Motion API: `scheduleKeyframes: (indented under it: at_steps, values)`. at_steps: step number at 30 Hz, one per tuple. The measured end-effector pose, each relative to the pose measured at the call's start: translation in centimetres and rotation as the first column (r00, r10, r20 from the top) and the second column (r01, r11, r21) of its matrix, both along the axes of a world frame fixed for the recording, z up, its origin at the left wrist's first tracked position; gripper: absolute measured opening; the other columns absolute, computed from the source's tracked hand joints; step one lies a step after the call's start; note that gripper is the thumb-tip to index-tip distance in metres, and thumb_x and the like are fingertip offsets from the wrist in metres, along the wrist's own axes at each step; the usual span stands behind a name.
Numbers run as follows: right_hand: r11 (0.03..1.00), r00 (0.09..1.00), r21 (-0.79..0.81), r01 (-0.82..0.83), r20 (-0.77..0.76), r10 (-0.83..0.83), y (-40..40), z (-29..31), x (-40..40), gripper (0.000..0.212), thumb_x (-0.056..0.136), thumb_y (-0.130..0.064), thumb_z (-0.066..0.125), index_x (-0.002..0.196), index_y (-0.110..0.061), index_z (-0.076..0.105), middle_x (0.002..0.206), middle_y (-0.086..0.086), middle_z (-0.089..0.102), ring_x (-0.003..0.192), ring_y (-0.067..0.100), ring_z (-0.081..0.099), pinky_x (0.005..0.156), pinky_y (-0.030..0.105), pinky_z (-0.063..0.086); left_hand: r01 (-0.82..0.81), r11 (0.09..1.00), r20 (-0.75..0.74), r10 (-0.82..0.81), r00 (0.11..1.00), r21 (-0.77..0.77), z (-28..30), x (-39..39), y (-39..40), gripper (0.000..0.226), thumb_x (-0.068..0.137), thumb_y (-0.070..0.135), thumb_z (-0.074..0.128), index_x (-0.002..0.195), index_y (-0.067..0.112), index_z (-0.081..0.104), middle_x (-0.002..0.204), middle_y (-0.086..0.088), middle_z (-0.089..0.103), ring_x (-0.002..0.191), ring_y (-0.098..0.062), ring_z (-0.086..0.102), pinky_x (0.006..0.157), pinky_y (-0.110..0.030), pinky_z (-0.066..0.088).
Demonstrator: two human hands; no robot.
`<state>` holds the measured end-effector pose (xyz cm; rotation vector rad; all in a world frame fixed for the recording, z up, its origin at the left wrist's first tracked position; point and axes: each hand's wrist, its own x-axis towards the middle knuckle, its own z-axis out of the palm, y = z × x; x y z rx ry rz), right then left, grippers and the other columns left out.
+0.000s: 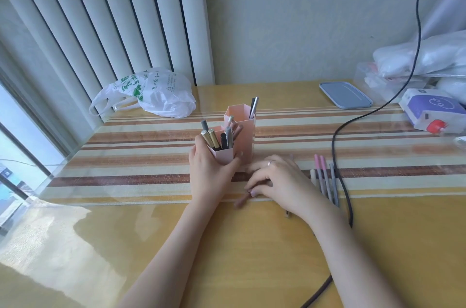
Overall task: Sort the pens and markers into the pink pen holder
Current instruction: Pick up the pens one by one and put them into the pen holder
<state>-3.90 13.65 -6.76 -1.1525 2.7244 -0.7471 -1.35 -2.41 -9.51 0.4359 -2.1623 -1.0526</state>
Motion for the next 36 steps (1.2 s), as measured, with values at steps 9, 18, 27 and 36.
scheduleKeyframes:
  at_steps: [9, 18, 27, 36]
  values:
    - [0.404, 0.959, -0.890, 0.211, 0.269, 0.093, -0.5, 1.8, 0.8, 0.047, 0.089, 0.004, 0.059, 0.119, -0.028, 0.042, 0.096, 0.005, 0.068, 0.090, 0.022, 0.070, 0.079, 0.041, 0.058, 0.015, 0.999, 0.009, -0.014, 1.000, -0.047, 0.1, 0.1, 0.3, 0.050, 0.068, 0.037, 0.076, 0.099, 0.014, 0.045, 0.093, 0.005, 0.052, 0.103, -0.026, 0.045, 0.078, -0.037, 0.042]
    - [0.108, 0.980, -0.980, 0.165, 0.151, -0.128, -1.3, 1.8, 2.1, 0.050, 0.087, 0.010, 0.059, 0.119, -0.026, 0.044, 0.097, 0.016, 0.063, 0.087, 0.033, 0.070, 0.074, 0.052, 0.058, 0.053, 0.976, 0.015, -0.050, 0.999, -0.213, 0.1, 0.3, 0.7, 0.065, 0.067, 0.030, 0.076, 0.118, 0.003, 0.046, 0.109, -0.005, 0.056, 0.121, -0.037, 0.040, 0.089, -0.033, 0.038]
    - [0.099, 0.951, -0.992, -0.077, -0.103, -0.293, -2.1, 1.6, 3.2, 0.060, 0.087, 0.008, 0.058, 0.119, -0.041, 0.044, 0.104, -0.005, 0.061, 0.094, 0.027, 0.069, 0.061, 0.035, 0.060, 0.045, 0.983, 0.015, -0.043, 0.999, -0.179, 0.9, 0.7, 1.3, 0.065, 0.066, 0.048, 0.071, 0.108, 0.005, 0.046, 0.099, 0.009, 0.044, 0.119, -0.031, 0.039, 0.088, -0.038, 0.041]
    - [0.483, 0.866, -0.865, -0.132, -0.338, -0.368, -2.5, -0.1, 2.1, 0.023, 0.091, -0.005, 0.056, 0.112, -0.013, 0.049, 0.095, 0.014, 0.069, 0.094, 0.023, 0.067, 0.079, 0.036, 0.057, 0.051, 0.968, 0.038, -0.042, 0.998, -0.245, 0.1, 0.2, 0.8, 0.071, 0.066, 0.050, 0.063, 0.117, 0.003, 0.046, 0.109, -0.003, 0.057, 0.125, -0.034, 0.038, 0.089, -0.018, 0.026]
